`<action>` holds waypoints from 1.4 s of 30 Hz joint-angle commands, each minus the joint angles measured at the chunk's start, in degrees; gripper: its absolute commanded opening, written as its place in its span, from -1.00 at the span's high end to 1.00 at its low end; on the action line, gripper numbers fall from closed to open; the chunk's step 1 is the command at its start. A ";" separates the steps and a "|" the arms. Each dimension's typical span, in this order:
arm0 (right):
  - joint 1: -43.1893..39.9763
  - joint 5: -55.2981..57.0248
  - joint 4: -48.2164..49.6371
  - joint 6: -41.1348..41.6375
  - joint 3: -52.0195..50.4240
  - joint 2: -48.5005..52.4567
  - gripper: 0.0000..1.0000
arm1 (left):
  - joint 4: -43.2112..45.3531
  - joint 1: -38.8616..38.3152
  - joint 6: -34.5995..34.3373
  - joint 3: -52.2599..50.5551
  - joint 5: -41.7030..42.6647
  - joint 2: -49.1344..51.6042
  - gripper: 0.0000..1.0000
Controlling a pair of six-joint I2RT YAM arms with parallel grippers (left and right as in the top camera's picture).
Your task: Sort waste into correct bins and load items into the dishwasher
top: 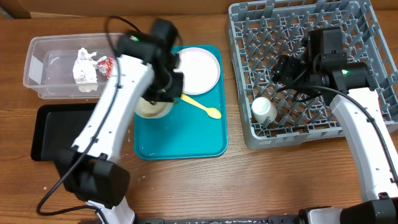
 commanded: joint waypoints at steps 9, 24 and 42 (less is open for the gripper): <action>-0.11 0.48 -0.42 -0.33 1.53 -1.14 -0.55 | -9.38 25.09 20.55 4.70 10.51 -0.50 0.92; -0.11 0.48 -0.76 0.04 1.53 -1.14 -0.54 | -4.17 54.75 56.87 -16.63 49.13 -0.28 0.92; -0.11 0.50 -1.07 0.02 1.53 -1.14 -0.54 | 8.31 66.69 62.07 -32.72 64.92 -0.28 0.92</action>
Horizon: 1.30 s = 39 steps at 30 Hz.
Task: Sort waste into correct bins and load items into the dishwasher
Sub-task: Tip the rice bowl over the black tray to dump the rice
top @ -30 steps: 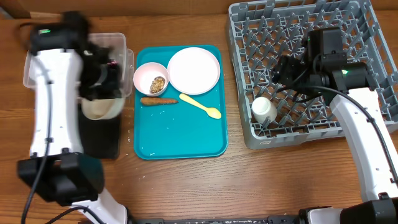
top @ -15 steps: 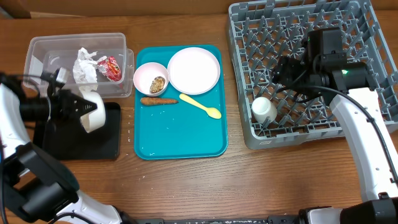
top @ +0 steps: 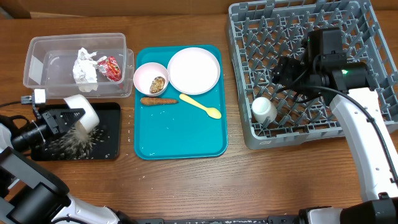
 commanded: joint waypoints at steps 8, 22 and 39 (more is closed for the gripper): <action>-0.11 0.50 -0.26 0.00 1.53 -1.11 -0.55 | 0.26 0.50 1.44 -0.81 10.29 -0.31 0.92; -0.11 1.57 -1.68 0.00 1.53 -1.11 -0.54 | -1.38 2.40 -13.99 -0.81 16.79 -0.31 0.91; -0.11 1.60 -2.03 -0.02 1.53 -1.11 -0.54 | -4.68 4.02 -15.61 -0.81 20.09 -0.31 0.91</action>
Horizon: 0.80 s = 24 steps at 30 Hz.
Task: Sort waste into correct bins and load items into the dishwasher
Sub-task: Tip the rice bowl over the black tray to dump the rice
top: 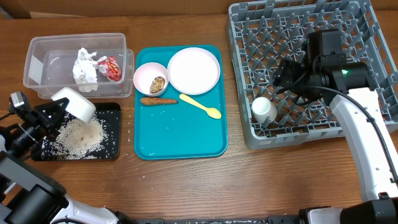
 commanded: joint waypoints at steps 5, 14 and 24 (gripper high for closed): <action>-0.11 0.52 0.04 -0.02 1.53 -1.11 -0.54 | 1.36 0.44 -3.26 -0.20 4.42 -0.31 0.92; -0.11 0.52 -0.26 -0.02 1.53 -1.11 -0.54 | 1.27 -0.74 -2.45 -0.15 2.75 -0.31 0.92; -0.11 0.50 -0.26 -0.02 1.53 -1.11 -0.55 | 1.09 -20.85 -0.15 8.63 -3.32 -0.90 0.92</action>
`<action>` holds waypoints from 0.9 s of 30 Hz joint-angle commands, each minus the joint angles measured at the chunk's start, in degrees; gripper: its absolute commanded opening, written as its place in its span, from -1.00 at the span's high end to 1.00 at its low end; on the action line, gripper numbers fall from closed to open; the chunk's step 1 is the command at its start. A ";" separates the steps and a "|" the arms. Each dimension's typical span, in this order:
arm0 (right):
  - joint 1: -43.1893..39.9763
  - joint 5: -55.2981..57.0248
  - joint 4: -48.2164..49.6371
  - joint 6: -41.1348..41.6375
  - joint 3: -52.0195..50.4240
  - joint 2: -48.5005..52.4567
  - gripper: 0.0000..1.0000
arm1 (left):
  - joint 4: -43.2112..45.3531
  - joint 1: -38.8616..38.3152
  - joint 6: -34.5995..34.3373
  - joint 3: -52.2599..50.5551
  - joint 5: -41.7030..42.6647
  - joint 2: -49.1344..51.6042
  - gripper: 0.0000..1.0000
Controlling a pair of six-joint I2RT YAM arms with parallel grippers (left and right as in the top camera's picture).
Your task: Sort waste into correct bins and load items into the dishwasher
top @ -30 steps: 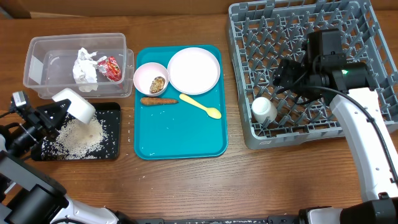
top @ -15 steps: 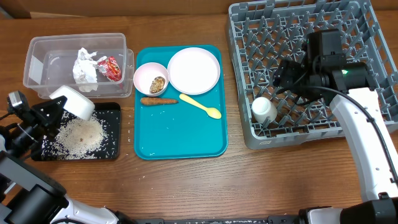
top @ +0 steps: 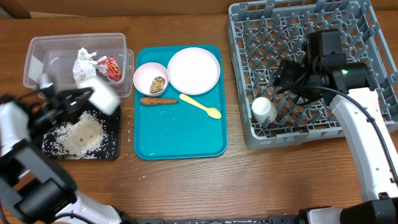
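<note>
My left gripper [top: 87,98] is shut on a white cup [top: 104,96], held tilted over the upper right part of the black tray [top: 46,152], which holds a heap of spilled rice [top: 79,134]. The teal tray [top: 180,146] carries a small bowl [top: 151,79] with food scraps, a white plate [top: 193,70], a carrot-like stick [top: 158,101] and a yellow spoon [top: 201,106]. My right gripper [top: 281,70] hangs over the grey dishwasher rack [top: 367,37]; its jaws are too dark to read. A white cup [top: 263,110] lies in the rack.
A clear plastic bin [top: 37,62] at the back left holds crumpled paper [top: 84,65] and a red wrapper [top: 112,67]. A few grains lie on the wood near the trays.
My left gripper with the white cup has shifted right and slightly down, from the black tray's upper left toward its upper right corner. The right arm is unchanged.
At first my left arm reached over the teal tray at a cup by the bowl. Then it held that cup tipped over the black tray with rice pouring out. The rice lay heaped in the tray afterwards, and now the cup sits further right.
</note>
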 commanded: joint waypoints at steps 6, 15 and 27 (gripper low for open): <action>-0.11 0.48 -0.13 0.00 1.53 -1.11 -0.55 | 9.22 -21.44 -15.54 13.38 -23.28 -0.90 0.92; -0.11 0.48 -0.20 -0.02 1.53 -1.11 -0.55 | 18.80 -47.19 -31.39 11.89 -64.13 1.84 0.92; -0.11 0.46 -0.22 -0.02 1.53 -1.11 -0.55 | 16.33 -60.43 -37.11 11.45 -74.42 10.12 0.86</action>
